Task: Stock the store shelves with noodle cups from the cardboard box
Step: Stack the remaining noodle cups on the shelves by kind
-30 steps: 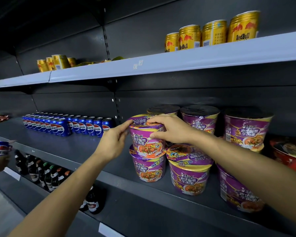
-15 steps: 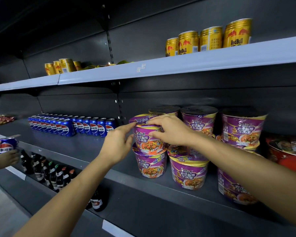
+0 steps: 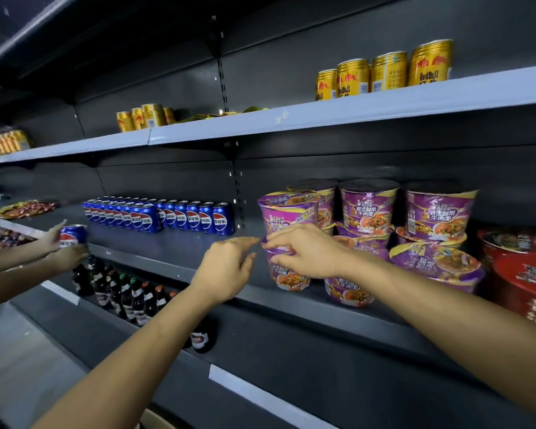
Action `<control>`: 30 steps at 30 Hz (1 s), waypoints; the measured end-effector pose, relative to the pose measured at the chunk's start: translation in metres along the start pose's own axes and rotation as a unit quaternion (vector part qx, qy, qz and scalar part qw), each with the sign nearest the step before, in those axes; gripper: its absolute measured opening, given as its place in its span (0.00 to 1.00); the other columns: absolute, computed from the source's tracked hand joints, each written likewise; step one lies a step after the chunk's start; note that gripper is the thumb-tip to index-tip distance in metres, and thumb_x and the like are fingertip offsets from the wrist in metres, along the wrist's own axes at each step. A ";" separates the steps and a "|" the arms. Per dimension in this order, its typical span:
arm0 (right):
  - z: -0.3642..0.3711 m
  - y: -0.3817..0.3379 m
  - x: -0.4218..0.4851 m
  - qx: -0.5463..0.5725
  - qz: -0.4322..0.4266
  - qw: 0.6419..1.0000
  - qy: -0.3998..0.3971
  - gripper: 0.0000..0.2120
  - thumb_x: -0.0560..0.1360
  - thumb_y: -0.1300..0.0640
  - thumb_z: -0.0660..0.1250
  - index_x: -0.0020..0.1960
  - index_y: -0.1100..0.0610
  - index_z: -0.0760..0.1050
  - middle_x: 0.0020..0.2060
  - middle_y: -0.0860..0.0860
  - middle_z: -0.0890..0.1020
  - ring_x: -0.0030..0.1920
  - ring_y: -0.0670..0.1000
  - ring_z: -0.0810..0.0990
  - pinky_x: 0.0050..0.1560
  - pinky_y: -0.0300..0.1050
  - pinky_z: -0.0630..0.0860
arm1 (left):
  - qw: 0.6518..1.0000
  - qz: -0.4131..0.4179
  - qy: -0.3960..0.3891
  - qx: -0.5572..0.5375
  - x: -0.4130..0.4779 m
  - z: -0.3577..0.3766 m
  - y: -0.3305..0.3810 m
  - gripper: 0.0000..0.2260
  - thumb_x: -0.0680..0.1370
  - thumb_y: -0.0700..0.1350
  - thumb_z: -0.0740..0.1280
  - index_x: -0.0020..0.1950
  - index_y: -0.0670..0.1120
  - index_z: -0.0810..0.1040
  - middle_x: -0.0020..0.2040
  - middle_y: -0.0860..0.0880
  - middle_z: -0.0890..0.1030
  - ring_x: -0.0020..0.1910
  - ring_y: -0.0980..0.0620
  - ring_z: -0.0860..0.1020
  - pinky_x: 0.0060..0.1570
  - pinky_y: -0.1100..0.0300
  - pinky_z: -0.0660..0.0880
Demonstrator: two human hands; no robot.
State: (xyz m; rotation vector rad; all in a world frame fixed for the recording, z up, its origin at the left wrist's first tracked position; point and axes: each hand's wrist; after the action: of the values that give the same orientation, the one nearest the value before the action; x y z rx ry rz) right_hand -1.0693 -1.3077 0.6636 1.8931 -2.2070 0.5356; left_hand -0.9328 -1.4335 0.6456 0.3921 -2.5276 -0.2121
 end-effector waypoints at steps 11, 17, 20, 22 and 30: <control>0.036 -0.055 -0.059 0.047 0.057 0.990 -0.122 0.20 0.77 0.49 0.65 0.67 0.53 0.73 0.65 0.51 0.76 0.66 0.52 0.72 0.65 0.42 0.67 | 0.994 -0.030 -0.107 0.022 -0.083 -0.004 0.006 0.17 0.78 0.48 0.62 0.67 0.49 0.75 0.65 0.50 0.77 0.65 0.49 0.74 0.62 0.59 0.69; 0.065 -0.078 -0.089 0.071 0.063 0.983 -0.155 0.19 0.77 0.49 0.65 0.66 0.53 0.74 0.65 0.49 0.77 0.65 0.51 0.73 0.63 0.42 0.67 | 0.988 -0.037 -0.147 0.009 -0.130 0.019 0.000 0.16 0.78 0.48 0.63 0.65 0.50 0.76 0.58 0.49 0.82 0.58 0.47 0.78 0.56 0.58 0.73; 0.082 -0.082 -0.099 0.097 0.074 0.977 -0.172 0.19 0.77 0.48 0.65 0.66 0.52 0.74 0.64 0.48 0.77 0.66 0.50 0.73 0.65 0.44 0.68 | 0.985 -0.038 -0.167 0.005 -0.148 0.033 -0.004 0.17 0.79 0.49 0.63 0.67 0.51 0.74 0.61 0.49 0.80 0.62 0.47 0.76 0.60 0.56 0.72; 0.094 -0.083 -0.104 0.111 0.085 0.972 -0.187 0.19 0.77 0.47 0.65 0.66 0.52 0.74 0.64 0.49 0.77 0.65 0.50 0.73 0.65 0.44 0.68 | 0.983 -0.040 -0.180 0.002 -0.157 0.043 -0.007 0.17 0.79 0.48 0.62 0.68 0.49 0.74 0.63 0.49 0.79 0.63 0.47 0.76 0.62 0.56 0.71; 0.153 -0.071 -0.120 0.162 0.117 0.954 -0.225 0.12 0.77 0.49 0.65 0.57 0.51 0.80 0.53 0.47 0.83 0.53 0.48 0.78 0.57 0.43 0.73 | 0.966 -0.087 -0.243 -0.029 -0.189 0.101 -0.028 0.14 0.79 0.48 0.62 0.62 0.50 0.79 0.58 0.49 0.81 0.58 0.46 0.78 0.56 0.53 0.74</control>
State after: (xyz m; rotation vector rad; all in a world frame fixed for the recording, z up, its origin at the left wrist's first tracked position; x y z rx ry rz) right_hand -0.9652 -1.2654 0.4901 2.0917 -2.8101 0.5813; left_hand -0.8328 -1.3920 0.4586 0.6008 -2.9563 -0.5011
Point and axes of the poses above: each hand's wrist, its own x-axis towards the middle knuckle, its own z-axis out of the palm, y = z × x
